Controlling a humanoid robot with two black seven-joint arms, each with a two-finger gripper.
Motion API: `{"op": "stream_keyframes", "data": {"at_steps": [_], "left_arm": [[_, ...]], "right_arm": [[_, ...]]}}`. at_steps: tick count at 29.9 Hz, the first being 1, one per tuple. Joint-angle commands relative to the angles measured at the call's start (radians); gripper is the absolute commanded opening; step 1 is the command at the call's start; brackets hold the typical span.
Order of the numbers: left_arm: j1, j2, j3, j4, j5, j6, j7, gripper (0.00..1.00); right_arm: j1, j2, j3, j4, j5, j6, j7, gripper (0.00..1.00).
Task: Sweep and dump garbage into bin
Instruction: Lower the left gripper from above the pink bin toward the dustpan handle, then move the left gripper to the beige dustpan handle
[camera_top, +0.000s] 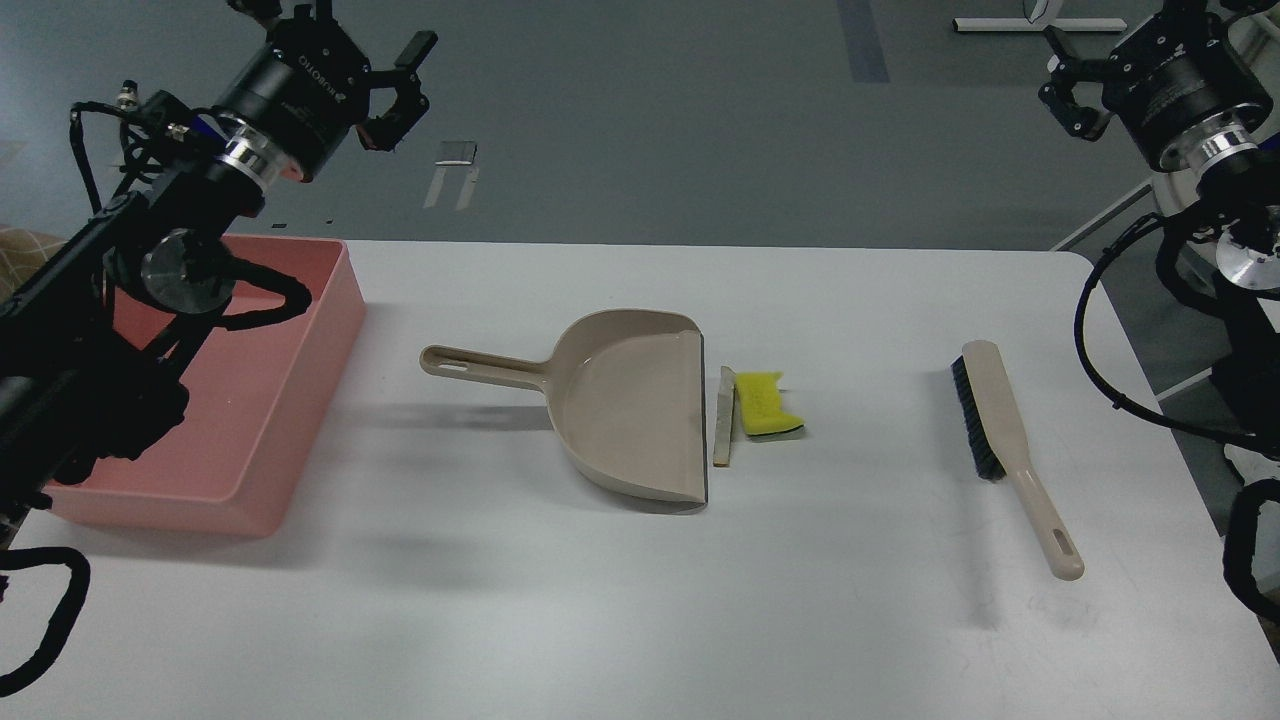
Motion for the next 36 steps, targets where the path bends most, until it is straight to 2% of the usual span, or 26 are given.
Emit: {"op": "stream_keyframes", "data": {"at_steps": [1, 4, 6, 8, 13, 16, 19, 23, 25, 30, 34, 36], "left_arm": [[0.123, 0.072, -0.057, -0.142, 0.000, -0.003, -0.002, 0.98], [0.253, 0.102, -0.132, -0.268, 0.000, 0.002, -0.001, 0.98], [0.400, 0.112, -0.201, -0.375, 0.002, 0.005, -0.001, 0.98], [0.505, 0.114, -0.255, -0.423, 0.006, 0.002, -0.001, 0.98], [0.667, 0.112, -0.309, -0.540, 0.017, -0.004, -0.004, 0.98], [0.792, 0.112, -0.327, -0.632, 0.058, -0.004, -0.020, 0.98], [0.876, 0.093, -0.332, -0.640, 0.165, -0.009, -0.051, 0.97], [0.902, 0.057, -0.332, -0.637, 0.377, -0.003, -0.100, 0.87], [0.903, 0.034, -0.333, -0.634, 0.481, -0.001, -0.115, 0.86], [0.861, 0.011, -0.314, -0.560, 0.592, -0.001, -0.097, 0.86], [0.711, -0.019, -0.207, -0.413, 0.595, 0.016, -0.031, 0.86], [0.680, -0.027, -0.173, -0.384, 0.595, 0.048, -0.024, 0.86]], "right_arm": [[-0.001, -0.002, 0.005, 0.000, 0.000, 0.001, 0.000, 1.00], [-0.001, -0.002, 0.006, 0.010, 0.000, -0.001, 0.000, 1.00], [-0.001, -0.002, 0.006, 0.019, 0.000, -0.004, 0.000, 1.00], [-0.001, -0.006, 0.008, 0.017, 0.000, -0.004, 0.000, 1.00], [-0.006, -0.014, 0.008, 0.019, 0.000, -0.004, 0.000, 1.00], [-0.020, -0.014, 0.008, 0.023, 0.000, -0.004, 0.000, 1.00], [-0.032, -0.009, 0.009, 0.027, 0.000, -0.004, 0.000, 1.00], [-0.049, -0.005, 0.009, 0.040, 0.000, -0.004, 0.008, 1.00], [-0.054, -0.005, 0.009, 0.045, 0.000, -0.004, 0.009, 1.00], [-0.063, -0.005, 0.011, 0.048, 0.000, -0.004, 0.009, 1.00], [-0.067, -0.006, 0.011, 0.048, 0.000, -0.004, 0.009, 1.00], [-0.069, -0.008, 0.011, 0.048, 0.000, -0.004, 0.009, 1.00]]}}
